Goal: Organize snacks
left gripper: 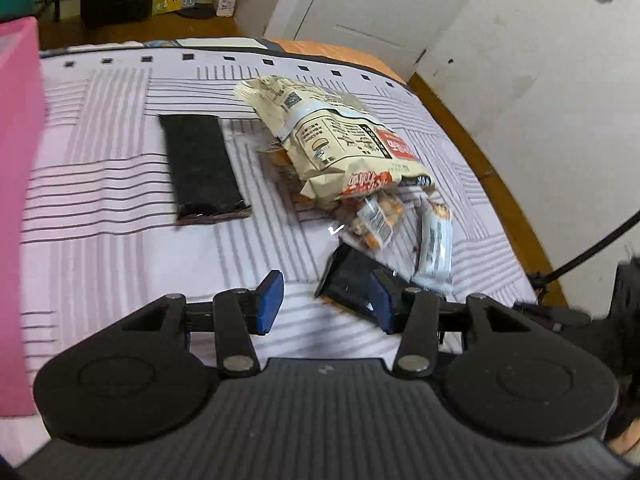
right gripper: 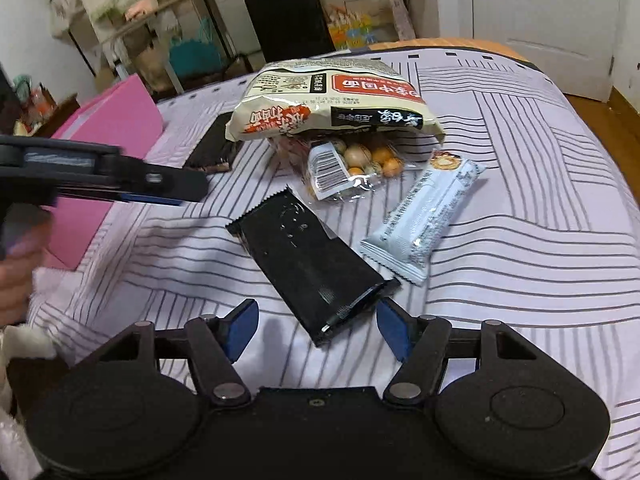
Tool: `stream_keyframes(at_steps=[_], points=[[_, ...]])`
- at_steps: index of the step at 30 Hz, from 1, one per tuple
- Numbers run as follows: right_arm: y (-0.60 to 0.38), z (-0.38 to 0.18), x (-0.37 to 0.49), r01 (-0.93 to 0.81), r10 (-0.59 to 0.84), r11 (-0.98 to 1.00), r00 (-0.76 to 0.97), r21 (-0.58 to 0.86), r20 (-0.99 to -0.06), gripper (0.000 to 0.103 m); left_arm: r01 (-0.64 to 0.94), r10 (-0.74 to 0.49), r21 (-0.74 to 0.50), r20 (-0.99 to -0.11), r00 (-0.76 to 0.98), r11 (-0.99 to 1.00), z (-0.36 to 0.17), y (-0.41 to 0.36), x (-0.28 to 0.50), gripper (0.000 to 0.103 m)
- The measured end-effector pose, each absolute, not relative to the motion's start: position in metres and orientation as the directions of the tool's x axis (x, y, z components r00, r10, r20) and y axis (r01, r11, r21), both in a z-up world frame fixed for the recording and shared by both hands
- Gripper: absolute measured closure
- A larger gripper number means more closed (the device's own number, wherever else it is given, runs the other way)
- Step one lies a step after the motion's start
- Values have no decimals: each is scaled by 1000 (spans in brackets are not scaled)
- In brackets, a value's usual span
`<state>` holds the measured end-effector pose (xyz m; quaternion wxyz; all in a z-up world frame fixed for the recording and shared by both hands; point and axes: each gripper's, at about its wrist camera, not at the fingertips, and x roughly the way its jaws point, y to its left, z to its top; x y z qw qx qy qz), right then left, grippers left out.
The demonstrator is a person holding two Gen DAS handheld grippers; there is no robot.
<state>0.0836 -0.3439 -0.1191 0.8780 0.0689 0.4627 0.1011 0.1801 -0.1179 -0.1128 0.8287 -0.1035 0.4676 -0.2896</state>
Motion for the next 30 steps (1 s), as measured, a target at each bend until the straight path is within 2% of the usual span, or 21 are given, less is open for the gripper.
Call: stream_keyframes(at_steps=[7, 9, 13, 15, 20, 25, 30], points=[[-315, -133, 65, -101, 105, 994, 655, 51, -749, 33, 427, -608, -455, -708, 359, 782, -144, -149, 199, 59], [-308, -137, 62, -66, 56, 998, 680, 15, -731, 32, 461, -590, -422, -741, 321, 781, -151, -162, 198, 59], [-302, -138, 64, -20, 22, 1000, 700, 12, -714, 27, 509, -561, -342, -737, 376, 790, -153, -174, 185, 59], [-302, -137, 66, 3, 10, 1000, 704, 17, -710, 25, 512, -569, -355, -742, 356, 783, -153, -176, 185, 59], [-294, -140, 70, 9, 4, 1000, 694, 14, -720, 11, 492, -589, -409, -752, 296, 769, -150, -171, 186, 59], [-285, -138, 72, 12, 6, 1000, 678, 19, -735, 9, 384, -620, -515, -749, 231, 766, -146, -156, 183, 55], [-275, -128, 67, -33, 47, 999, 673, 33, -738, 9, 356, -597, -501, -762, 251, 789, -133, -144, 168, 55]])
